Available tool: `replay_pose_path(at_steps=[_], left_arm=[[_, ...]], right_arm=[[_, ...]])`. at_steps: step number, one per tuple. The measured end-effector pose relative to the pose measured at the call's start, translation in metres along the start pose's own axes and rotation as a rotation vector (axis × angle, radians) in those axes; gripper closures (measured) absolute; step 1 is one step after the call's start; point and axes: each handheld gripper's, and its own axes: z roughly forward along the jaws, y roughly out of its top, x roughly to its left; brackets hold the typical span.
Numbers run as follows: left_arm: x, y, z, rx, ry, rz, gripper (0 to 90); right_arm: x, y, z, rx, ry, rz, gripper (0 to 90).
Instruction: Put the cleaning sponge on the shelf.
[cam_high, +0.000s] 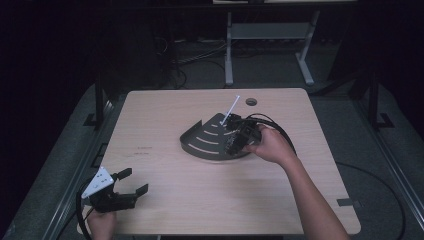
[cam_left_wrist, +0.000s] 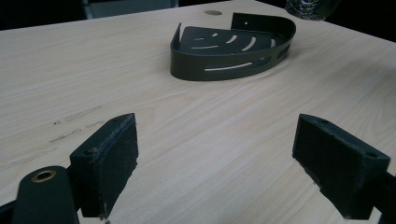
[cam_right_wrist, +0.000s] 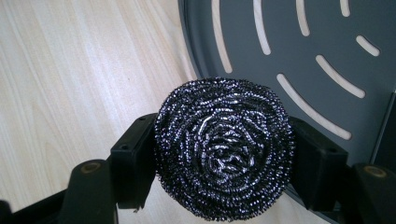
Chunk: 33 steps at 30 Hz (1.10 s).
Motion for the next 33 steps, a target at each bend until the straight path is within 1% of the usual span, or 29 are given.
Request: replay_pose_path(at_steps=[1, 6, 14, 21, 24, 29, 31, 33], left_arm=[[0.000, 0.000, 0.000, -0.001, 0.001, 0.000, 13.7], [-0.001, 0.000, 0.001, -0.002, -0.002, 0.001, 13.7], [-0.001, 0.000, 0.002, 0.005, -0.005, 0.006, 13.7], [-0.001, 0.000, 0.001, 0.000, -0.005, 0.000, 13.7], [-0.001, 0.000, 0.002, 0.002, -0.006, 0.002, 13.7], [-0.001, 0.000, 0.002, 0.002, -0.006, 0.002, 13.7], [-0.001, 0.000, 0.001, 0.000, -0.006, 0.001, 13.7], [0.000, 0.000, 0.001, -0.003, -0.005, 0.000, 13.7]], right_arm=[[-0.001, 0.001, 0.000, 0.003, -0.005, 0.000, 31.5], [-0.007, 0.004, 0.001, -0.008, 0.009, 0.019, 31.5], [-0.016, 0.008, 0.016, 0.009, 0.017, 0.039, 31.5], [-0.024, 0.012, 0.022, -0.005, 0.020, 0.061, 31.5], [-0.026, 0.016, 0.024, 0.011, 0.013, 0.056, 31.5], [-0.028, 0.024, 0.027, 0.018, 0.008, 0.047, 31.5], [-0.029, 0.027, 0.029, 0.011, 0.013, 0.055, 31.5], [-0.031, 0.028, 0.031, 0.013, 0.010, 0.052, 31.5]])
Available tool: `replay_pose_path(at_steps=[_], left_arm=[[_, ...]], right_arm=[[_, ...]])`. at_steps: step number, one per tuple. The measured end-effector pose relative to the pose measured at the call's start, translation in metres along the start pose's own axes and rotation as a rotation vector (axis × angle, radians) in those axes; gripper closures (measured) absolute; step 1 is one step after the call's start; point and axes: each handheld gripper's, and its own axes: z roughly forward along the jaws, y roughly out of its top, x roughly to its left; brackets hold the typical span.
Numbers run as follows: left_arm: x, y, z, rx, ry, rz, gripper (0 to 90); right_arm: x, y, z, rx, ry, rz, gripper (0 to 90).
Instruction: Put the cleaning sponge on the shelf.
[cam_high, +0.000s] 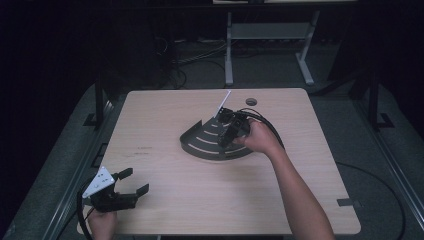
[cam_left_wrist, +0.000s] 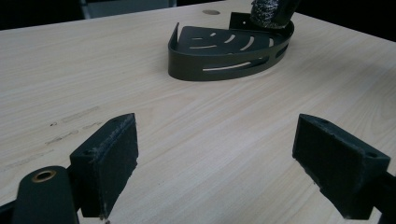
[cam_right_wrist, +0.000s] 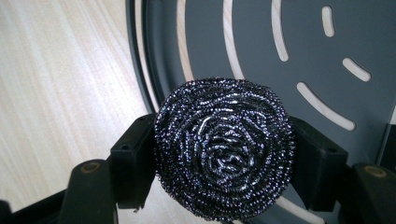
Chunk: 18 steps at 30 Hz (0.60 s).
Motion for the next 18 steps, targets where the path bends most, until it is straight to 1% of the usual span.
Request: replay_pose_path(at_steps=[2, 5, 7, 12, 15, 18], left_arm=[[0.000, 0.000, 0.000, 0.003, 0.000, -0.003, 13.7], [0.001, 0.000, -0.001, 0.002, 0.002, 0.003, 13.7], [0.001, -0.001, -0.001, 0.002, 0.002, -0.004, 13.7], [0.001, -0.001, -0.001, 0.003, 0.001, -0.003, 13.7], [0.002, -0.001, -0.001, 0.002, 0.004, -0.004, 13.7], [0.002, -0.001, -0.001, 0.002, 0.003, -0.006, 13.7]], right_arm=[[-0.002, 0.001, 0.004, 0.009, -0.005, 0.003, 31.5], [-0.007, 0.001, 0.009, 0.014, -0.001, 0.015, 31.5], [-0.009, 0.001, 0.012, 0.020, -0.002, 0.020, 31.5], [-0.014, 0.003, 0.020, 0.023, 0.003, 0.036, 31.5], [-0.013, 0.005, 0.021, 0.013, 0.003, 0.024, 31.5], [-0.014, 0.008, 0.024, 0.008, 0.011, 0.030, 31.5]])
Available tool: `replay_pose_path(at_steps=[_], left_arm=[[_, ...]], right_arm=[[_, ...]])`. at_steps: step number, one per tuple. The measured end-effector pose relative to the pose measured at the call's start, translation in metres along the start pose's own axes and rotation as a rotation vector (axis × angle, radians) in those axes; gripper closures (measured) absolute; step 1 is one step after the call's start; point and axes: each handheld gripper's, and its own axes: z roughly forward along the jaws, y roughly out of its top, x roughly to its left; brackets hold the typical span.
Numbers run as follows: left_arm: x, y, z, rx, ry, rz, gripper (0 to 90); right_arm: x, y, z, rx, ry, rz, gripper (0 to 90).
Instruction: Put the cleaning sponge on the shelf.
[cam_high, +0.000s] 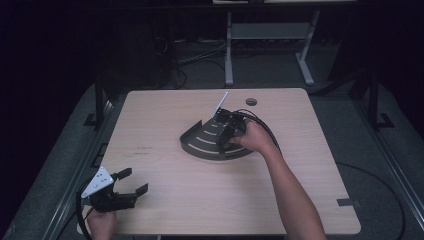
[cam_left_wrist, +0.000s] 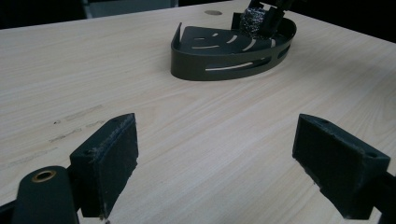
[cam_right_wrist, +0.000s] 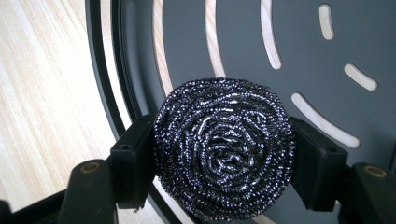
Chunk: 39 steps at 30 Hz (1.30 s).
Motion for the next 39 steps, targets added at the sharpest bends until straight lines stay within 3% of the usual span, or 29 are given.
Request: replay_pose_path(at_steps=[14, 39], left_arm=[[0.002, -0.001, 0.000, 0.000, 0.002, -0.005, 13.7], [0.002, 0.000, 0.000, 0.000, 0.003, -0.005, 13.7]], right_arm=[[-0.008, 0.003, 0.022, 0.030, -0.017, 0.014, 31.3], [-0.013, 0.003, 0.031, 0.021, -0.023, 0.049, 31.0]])
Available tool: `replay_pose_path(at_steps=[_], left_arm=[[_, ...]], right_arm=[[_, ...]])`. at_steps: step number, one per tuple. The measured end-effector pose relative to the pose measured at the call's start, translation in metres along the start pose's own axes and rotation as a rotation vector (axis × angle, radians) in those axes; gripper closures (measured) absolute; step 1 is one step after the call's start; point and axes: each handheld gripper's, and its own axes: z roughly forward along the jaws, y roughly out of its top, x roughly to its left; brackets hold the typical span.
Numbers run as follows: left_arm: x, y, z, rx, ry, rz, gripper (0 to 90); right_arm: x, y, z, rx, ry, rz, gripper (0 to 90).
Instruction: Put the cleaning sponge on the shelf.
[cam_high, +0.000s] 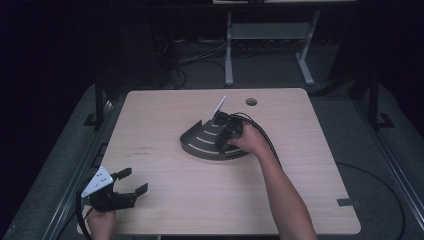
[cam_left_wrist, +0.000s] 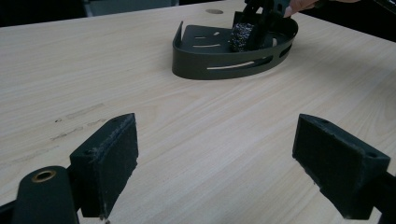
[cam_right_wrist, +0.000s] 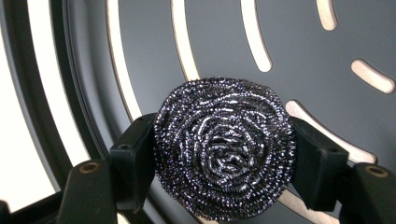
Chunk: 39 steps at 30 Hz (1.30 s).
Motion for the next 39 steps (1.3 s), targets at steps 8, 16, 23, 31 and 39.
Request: replay_pose_path(at_steps=[8, 16, 23, 31, 39], left_arm=[[0.000, 0.000, 0.000, 0.002, -0.002, 0.000, 13.7], [-0.001, 0.000, 0.001, 0.003, -0.005, 0.001, 13.7], [-0.002, 0.000, 0.002, 0.002, -0.003, 0.001, 13.7], [-0.002, 0.000, 0.002, 0.003, -0.006, 0.002, 13.7], [-0.002, 0.000, 0.003, 0.003, -0.003, -0.003, 13.7]], right_arm=[[0.001, 0.000, 0.002, -0.002, -0.005, 0.010, 30.8], [-0.003, -0.006, 0.003, -0.031, 0.006, 0.038, 29.2], [-0.004, -0.008, 0.000, -0.031, -0.003, 0.052, 22.6], [-0.001, -0.008, -0.003, -0.037, -0.008, 0.037, 20.4], [0.000, -0.010, -0.011, -0.047, -0.001, 0.044, 18.5]])
